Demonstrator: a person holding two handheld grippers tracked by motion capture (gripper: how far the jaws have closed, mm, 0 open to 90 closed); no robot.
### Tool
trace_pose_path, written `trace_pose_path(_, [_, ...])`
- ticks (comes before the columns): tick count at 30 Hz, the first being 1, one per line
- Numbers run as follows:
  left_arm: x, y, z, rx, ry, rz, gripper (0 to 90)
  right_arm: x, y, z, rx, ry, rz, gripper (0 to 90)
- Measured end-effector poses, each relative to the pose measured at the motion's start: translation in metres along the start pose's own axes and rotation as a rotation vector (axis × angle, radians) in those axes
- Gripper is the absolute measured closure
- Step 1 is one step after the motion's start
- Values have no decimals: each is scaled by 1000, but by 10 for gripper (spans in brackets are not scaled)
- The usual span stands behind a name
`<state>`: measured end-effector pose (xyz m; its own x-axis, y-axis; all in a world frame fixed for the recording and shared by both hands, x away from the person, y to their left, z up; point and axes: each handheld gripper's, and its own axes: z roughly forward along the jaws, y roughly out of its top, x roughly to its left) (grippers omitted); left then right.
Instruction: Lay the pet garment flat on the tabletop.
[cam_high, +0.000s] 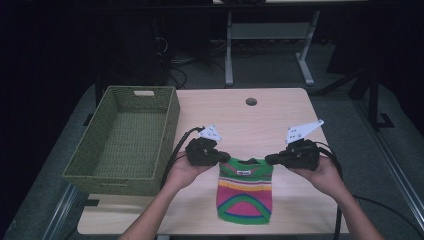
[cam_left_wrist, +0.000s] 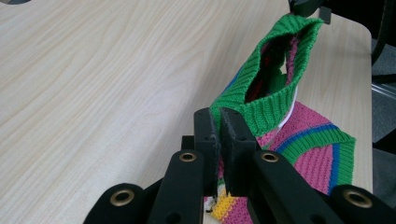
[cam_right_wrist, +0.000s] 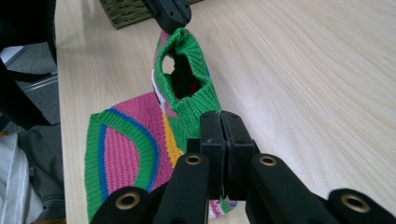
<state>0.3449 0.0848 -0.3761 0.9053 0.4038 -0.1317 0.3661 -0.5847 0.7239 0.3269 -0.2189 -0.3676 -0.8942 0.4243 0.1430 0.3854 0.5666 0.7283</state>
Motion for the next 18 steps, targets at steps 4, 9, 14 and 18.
trace_pose_path(4, [6,0,3,-12,3,-19,857,-6,2,3,4,-7,13,882])
trace_pose_path(9, [14,-1,6,-16,11,-44,857,-13,2,5,8,-21,30,881])
trace_pose_path(14, [21,-1,12,-26,18,-68,856,-19,1,9,7,-27,48,881])
trace_pose_path(18, [26,-2,16,-44,15,-98,856,-27,0,12,8,-32,69,882])
